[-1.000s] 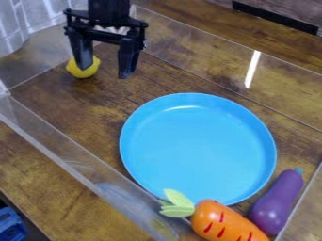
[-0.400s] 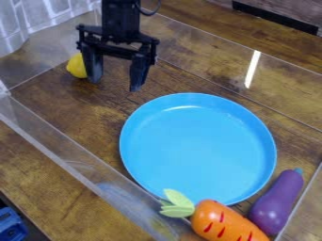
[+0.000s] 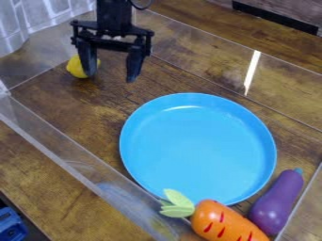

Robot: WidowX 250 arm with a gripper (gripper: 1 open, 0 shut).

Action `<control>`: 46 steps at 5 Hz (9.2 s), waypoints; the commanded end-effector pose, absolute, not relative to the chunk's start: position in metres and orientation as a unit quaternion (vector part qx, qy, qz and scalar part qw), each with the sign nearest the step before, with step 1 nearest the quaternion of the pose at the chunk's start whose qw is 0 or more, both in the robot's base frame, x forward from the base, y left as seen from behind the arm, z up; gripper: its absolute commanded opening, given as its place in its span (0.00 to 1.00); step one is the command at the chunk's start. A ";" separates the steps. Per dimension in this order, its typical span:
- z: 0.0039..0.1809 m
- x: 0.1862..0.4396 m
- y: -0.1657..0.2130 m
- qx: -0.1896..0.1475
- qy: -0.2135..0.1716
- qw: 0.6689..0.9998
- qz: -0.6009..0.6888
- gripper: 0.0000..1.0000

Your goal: Put the lemon on the blue tray

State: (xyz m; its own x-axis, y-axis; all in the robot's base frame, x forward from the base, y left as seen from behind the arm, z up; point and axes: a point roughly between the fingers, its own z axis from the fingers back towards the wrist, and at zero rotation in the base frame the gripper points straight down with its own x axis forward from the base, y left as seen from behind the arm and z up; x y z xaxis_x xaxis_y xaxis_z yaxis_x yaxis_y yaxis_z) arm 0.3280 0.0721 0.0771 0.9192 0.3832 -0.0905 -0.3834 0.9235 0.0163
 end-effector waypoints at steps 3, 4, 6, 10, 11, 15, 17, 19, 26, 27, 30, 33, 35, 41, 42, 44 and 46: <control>0.084 0.347 0.108 0.003 0.023 0.978 0.205 1.00; 0.074 0.347 0.106 0.005 0.028 0.975 0.222 1.00; 0.067 0.349 0.114 -0.006 0.033 0.974 0.224 1.00; 0.069 0.370 0.155 -0.055 0.017 0.952 0.301 1.00; 0.061 0.372 0.174 -0.065 0.012 0.943 0.325 1.00; 0.054 0.375 0.203 -0.073 0.001 0.949 0.307 0.00; 0.066 0.372 0.205 -0.072 -0.004 0.950 0.302 0.00; 0.072 0.370 0.199 -0.069 -0.010 0.951 0.300 0.00; 0.105 0.375 0.200 -0.046 -0.054 0.992 0.106 0.00; 0.110 0.382 0.190 -0.050 -0.054 0.993 0.088 0.00; 0.152 0.368 0.117 -0.066 -0.045 0.993 0.088 0.00; 0.164 0.326 0.013 -0.082 0.007 0.996 -0.028 0.00; 0.154 0.283 -0.016 -0.091 0.031 0.992 -0.077 0.00; 0.120 0.268 -0.034 -0.080 0.072 0.982 -0.156 0.00; 0.125 0.267 -0.035 -0.075 0.072 0.982 -0.159 0.00; 0.142 0.269 -0.041 -0.075 0.070 0.977 -0.189 0.00; 0.139 0.278 -0.045 -0.066 0.066 0.975 -0.202 0.00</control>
State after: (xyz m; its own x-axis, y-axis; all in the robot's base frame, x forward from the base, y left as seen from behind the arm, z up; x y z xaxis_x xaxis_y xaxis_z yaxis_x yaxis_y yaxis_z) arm 0.2782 -0.0474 0.1272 0.9048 -0.4024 -0.1393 0.3785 0.9099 -0.1699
